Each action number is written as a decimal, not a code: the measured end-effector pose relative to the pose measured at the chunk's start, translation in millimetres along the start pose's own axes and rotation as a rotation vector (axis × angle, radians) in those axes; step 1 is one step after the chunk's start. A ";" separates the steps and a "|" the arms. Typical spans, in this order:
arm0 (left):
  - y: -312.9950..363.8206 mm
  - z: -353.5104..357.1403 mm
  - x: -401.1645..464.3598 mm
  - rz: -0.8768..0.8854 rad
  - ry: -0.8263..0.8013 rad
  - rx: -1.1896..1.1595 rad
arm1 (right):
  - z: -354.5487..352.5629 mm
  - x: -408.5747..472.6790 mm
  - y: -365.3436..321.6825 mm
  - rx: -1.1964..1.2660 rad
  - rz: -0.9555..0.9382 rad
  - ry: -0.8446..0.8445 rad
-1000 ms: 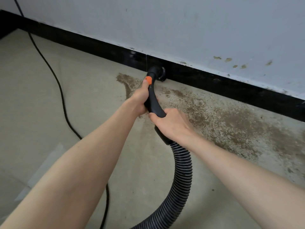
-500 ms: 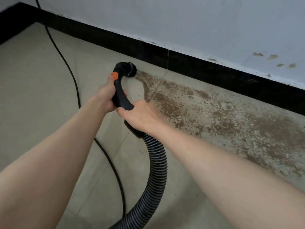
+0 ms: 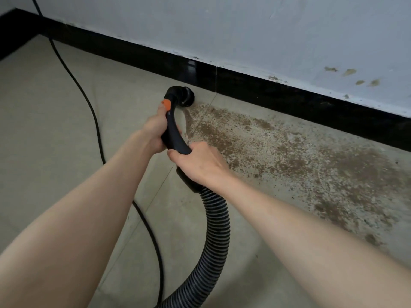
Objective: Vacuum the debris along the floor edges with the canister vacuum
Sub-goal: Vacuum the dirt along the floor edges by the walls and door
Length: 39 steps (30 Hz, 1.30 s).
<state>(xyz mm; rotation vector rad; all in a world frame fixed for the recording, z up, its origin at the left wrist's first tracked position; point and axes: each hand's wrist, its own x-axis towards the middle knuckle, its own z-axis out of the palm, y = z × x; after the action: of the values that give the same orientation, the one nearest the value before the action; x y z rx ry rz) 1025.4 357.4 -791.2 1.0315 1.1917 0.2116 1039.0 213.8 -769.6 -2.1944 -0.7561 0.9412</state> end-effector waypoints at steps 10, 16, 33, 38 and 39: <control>-26.8 44.3 -37.4 -0.013 -0.067 0.091 | -21.8 -48.0 37.9 0.070 0.069 0.051; -38.7 86.5 -55.9 0.001 -0.110 0.162 | -46.6 -71.1 64.2 0.114 0.101 0.105; -66.7 179.8 -84.1 -0.039 -0.271 0.259 | -98.5 -109.7 126.2 0.102 0.201 0.239; -65.2 169.1 -83.6 -0.026 -0.281 0.222 | -90.9 -109.2 118.0 0.102 0.173 0.249; -64.8 163.5 -82.9 -0.025 -0.267 0.215 | -86.7 -107.8 115.6 0.105 0.166 0.243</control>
<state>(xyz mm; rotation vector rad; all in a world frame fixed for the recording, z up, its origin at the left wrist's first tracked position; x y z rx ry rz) 1104.9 180.1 -785.2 1.1903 0.9975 -0.0750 1072.8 36.9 -761.2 -2.2515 -0.4075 0.7558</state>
